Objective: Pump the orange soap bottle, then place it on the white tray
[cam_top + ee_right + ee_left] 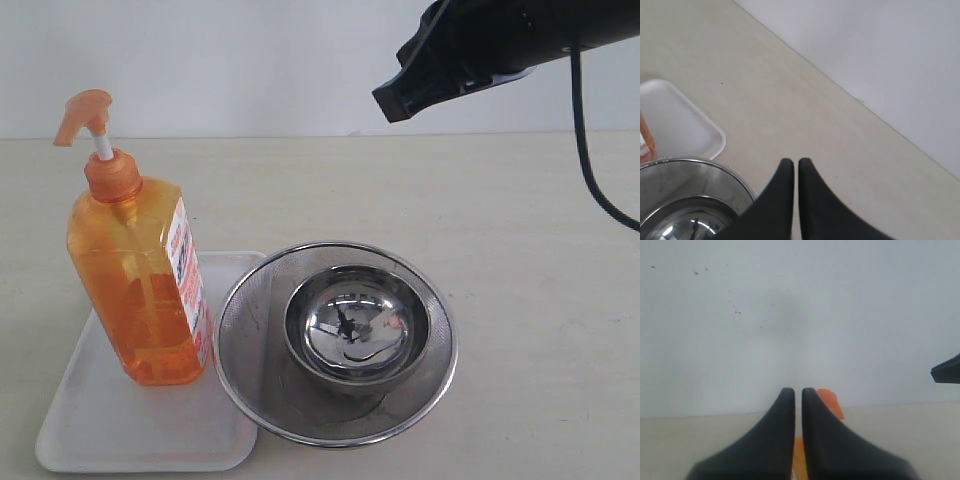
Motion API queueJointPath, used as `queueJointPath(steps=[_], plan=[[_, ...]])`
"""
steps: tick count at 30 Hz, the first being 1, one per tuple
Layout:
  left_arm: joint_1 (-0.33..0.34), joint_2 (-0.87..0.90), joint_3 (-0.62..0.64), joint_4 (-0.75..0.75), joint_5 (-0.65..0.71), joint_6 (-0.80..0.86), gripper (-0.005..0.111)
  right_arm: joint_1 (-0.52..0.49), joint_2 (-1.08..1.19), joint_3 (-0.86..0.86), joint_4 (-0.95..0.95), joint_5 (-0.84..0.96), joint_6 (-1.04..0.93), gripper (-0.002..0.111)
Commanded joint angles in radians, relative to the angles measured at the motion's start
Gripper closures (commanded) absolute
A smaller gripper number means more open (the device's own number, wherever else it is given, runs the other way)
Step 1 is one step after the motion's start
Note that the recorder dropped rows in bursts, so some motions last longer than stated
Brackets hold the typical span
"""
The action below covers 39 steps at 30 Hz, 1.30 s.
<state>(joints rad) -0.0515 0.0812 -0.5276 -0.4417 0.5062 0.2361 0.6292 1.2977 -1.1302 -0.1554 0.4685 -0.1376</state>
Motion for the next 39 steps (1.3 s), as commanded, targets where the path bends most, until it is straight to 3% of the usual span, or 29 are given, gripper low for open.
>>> queueJointPath(steps=[1, 8, 14, 29, 39], plan=[[0.001, -0.004, 0.115, 0.006, -0.136, 0.027, 0.102, -0.004, -0.009, 0.002, -0.008, -0.002, 0.001, 0.108], [0.001, -0.004, 0.294, 0.006, -0.342, 0.124, 0.102, -0.004, -0.009, 0.002, -0.008, -0.002, 0.001, 0.108], [0.001, -0.018, 0.394, 0.014, -0.408, 0.144, 0.102, -0.004, -0.009, 0.002, -0.008, -0.002, 0.001, 0.108], [0.001, -0.081, 0.524, 0.014, -0.439, 0.199, 0.102, -0.004, -0.009, 0.002, -0.008, 0.007, 0.001, 0.108], [0.001, -0.081, 0.528, 0.012, -0.41, 0.229, 0.102, -0.004, -0.009, 0.002, -0.008, 0.007, 0.001, 0.108]])
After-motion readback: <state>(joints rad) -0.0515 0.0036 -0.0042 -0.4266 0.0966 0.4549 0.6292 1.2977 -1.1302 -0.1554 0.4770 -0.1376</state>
